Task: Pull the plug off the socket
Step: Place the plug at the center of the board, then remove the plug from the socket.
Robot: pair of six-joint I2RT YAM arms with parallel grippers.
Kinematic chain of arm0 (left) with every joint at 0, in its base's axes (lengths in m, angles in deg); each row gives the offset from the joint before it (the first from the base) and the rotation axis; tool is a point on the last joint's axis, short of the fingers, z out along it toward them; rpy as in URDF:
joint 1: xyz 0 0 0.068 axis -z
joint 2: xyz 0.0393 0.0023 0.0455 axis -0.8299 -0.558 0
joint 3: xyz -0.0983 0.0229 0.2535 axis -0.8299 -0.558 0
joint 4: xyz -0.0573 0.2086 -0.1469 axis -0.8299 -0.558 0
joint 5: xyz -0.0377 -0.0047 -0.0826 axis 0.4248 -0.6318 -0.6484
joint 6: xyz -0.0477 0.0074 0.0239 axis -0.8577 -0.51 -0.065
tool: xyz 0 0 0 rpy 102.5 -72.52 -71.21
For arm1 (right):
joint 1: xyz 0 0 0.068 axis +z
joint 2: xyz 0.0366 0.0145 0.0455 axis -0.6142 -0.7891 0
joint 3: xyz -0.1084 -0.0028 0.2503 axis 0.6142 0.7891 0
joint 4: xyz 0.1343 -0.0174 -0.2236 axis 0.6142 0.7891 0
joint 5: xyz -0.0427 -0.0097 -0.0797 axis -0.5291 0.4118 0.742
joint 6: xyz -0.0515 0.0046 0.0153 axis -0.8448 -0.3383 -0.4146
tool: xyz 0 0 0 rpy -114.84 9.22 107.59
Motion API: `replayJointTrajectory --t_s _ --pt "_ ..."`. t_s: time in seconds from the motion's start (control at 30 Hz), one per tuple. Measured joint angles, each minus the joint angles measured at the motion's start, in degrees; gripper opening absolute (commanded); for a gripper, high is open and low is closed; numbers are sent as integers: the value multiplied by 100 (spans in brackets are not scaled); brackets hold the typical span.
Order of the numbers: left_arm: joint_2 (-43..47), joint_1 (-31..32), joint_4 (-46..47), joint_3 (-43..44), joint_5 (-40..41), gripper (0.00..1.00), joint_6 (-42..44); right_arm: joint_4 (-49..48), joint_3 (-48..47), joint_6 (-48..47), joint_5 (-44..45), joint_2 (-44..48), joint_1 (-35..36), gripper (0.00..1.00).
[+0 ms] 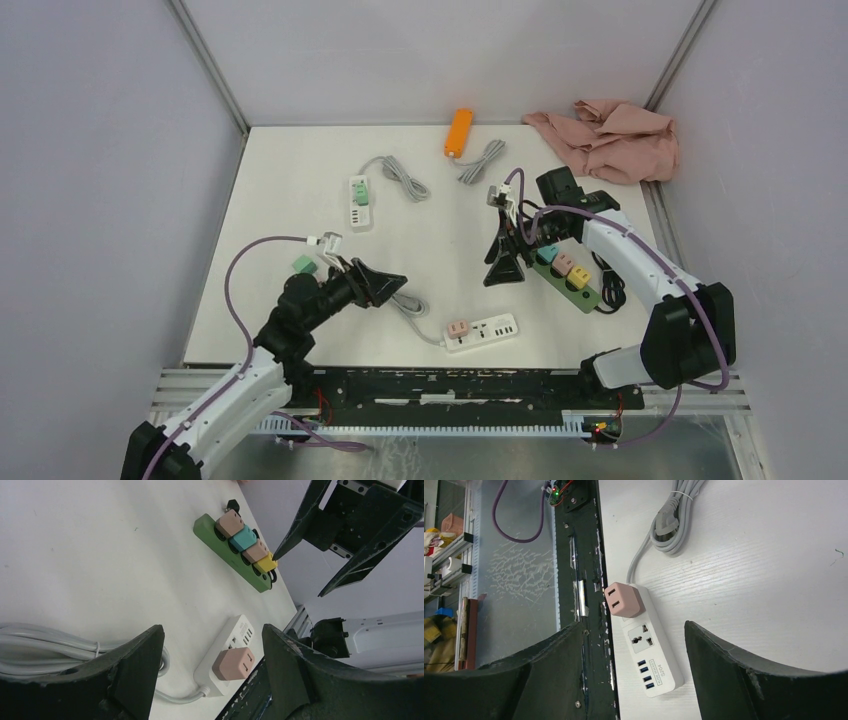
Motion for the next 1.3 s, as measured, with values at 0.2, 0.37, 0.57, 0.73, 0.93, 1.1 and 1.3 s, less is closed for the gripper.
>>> replayJointTrajectory --t_s 0.2,0.37,0.57,0.73,0.93,1.1,1.3 --pt "74 0 656 -376 -262 83 -2 125 0 -199 0 39 0 80" --pt "260 0 981 -407 -321 85 2 214 0 -391 2 48 0 80" --pt "411 0 1497 -691 -376 92 4 387 0 -785 9 98 0 81" --pt "339 0 1759 -828 -428 92 52 595 0 -1314 103 297 0 83" --pt "-153 299 2221 -828 -614 92 365 1104 22 -2632 181 573 2 91" --pt "-601 1663 1952 -614 -195 91 1335 1738 111 -3858 225 581 2 95" --pt "-1307 2667 1648 -153 496 86 2481 1853 219 -4280 369 660 2 100"
